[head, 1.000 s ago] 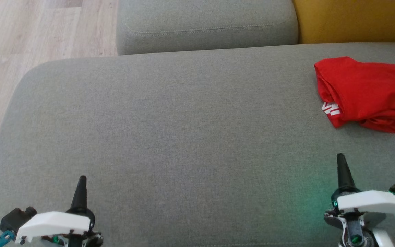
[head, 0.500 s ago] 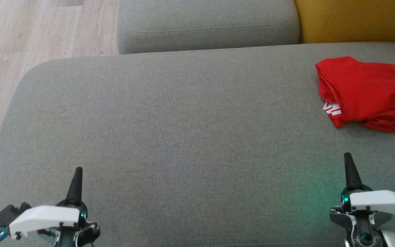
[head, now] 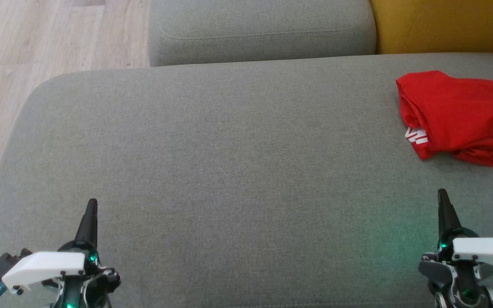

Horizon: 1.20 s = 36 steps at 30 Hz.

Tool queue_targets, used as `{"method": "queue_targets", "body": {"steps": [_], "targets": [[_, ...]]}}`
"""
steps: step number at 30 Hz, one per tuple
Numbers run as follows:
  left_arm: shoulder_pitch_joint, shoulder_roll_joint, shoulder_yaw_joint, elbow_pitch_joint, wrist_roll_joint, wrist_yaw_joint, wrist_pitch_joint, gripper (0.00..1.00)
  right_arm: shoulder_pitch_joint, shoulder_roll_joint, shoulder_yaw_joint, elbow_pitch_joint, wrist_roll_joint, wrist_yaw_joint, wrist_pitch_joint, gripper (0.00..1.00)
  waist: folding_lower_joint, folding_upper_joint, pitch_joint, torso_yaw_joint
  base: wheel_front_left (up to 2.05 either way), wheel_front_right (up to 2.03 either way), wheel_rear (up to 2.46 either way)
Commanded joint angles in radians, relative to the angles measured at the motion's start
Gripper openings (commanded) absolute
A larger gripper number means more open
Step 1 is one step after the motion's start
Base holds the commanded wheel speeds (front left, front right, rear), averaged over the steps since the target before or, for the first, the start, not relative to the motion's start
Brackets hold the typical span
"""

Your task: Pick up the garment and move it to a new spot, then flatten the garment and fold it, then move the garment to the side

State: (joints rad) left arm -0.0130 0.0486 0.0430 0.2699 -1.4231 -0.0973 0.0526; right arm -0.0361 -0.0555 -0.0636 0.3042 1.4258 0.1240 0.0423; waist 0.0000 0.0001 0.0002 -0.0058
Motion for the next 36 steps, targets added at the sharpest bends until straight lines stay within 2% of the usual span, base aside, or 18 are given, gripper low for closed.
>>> {"method": "queue_targets", "body": {"steps": [1, 16, 36], "targets": [[-0.065, 0.008, 0.036, -0.027, -0.040, -0.010, 0.012, 0.00, -0.063, -0.016, 0.009, -0.043, 0.045, 0.006, 0.011, 0.00, 0.0000, -0.0001, 0.000, 0.001, 0.00, 0.00, 0.00], [-0.094, 0.008, 0.063, -0.025, -0.192, -0.033, 0.055, 0.00, -0.069, -0.014, -0.024, -0.061, 0.205, 0.007, 0.049, 0.00, 0.0000, -0.0001, 0.003, 0.006, 0.00, 0.00, 0.00], [-0.095, 0.006, 0.065, -0.025, -0.190, -0.033, 0.056, 0.00, -0.070, -0.010, -0.029, -0.061, 0.200, 0.007, 0.054, 0.00, 0.0000, -0.0001, 0.003, 0.006, 0.00, 0.00, 0.00]]}}
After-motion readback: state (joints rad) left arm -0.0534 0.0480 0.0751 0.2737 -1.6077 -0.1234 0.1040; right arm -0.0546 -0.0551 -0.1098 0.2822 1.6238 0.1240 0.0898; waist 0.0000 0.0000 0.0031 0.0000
